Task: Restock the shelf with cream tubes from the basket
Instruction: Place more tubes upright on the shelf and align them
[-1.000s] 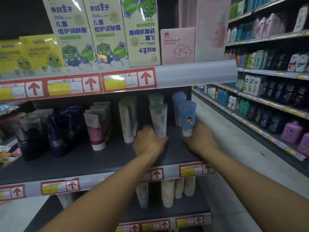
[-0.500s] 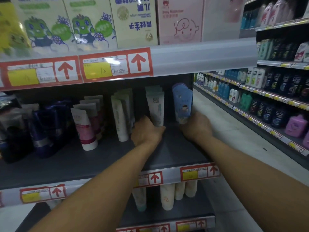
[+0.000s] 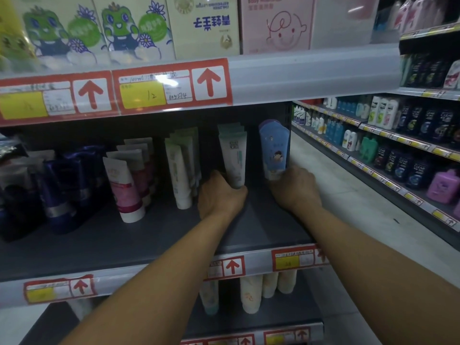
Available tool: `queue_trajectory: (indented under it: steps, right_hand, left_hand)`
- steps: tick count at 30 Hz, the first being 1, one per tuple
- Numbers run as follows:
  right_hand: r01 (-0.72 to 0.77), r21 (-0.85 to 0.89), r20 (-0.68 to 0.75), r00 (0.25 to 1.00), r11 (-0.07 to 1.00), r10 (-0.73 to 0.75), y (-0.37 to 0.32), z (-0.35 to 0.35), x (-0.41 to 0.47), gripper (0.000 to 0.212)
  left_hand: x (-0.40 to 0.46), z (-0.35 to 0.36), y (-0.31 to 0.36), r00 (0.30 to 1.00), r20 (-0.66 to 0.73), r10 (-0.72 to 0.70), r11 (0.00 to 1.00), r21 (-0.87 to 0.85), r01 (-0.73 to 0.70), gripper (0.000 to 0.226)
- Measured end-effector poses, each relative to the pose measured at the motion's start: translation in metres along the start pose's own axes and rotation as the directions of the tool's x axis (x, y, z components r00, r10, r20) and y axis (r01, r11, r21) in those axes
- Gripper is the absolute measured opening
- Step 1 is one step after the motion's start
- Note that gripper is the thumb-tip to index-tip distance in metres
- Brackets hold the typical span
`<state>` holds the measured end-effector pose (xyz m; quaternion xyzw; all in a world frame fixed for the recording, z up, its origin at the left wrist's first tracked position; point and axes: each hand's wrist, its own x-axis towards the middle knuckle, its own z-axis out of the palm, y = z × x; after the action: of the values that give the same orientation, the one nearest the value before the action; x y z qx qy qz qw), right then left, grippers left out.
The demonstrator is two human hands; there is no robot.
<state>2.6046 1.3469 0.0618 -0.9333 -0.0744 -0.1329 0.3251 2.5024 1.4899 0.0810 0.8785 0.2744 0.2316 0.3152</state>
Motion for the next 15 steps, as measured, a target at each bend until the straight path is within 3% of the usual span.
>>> queue_trajectory:
  steps: [15]
  right_hand:
    - [0.003,-0.041,0.01,1.0,0.999,-0.003,0.0013,0.0011,0.005,0.053]
  left_hand:
    - [0.0042,0.0021,-0.0021,0.999,-0.007,0.031,0.999,0.033,-0.031,0.056]
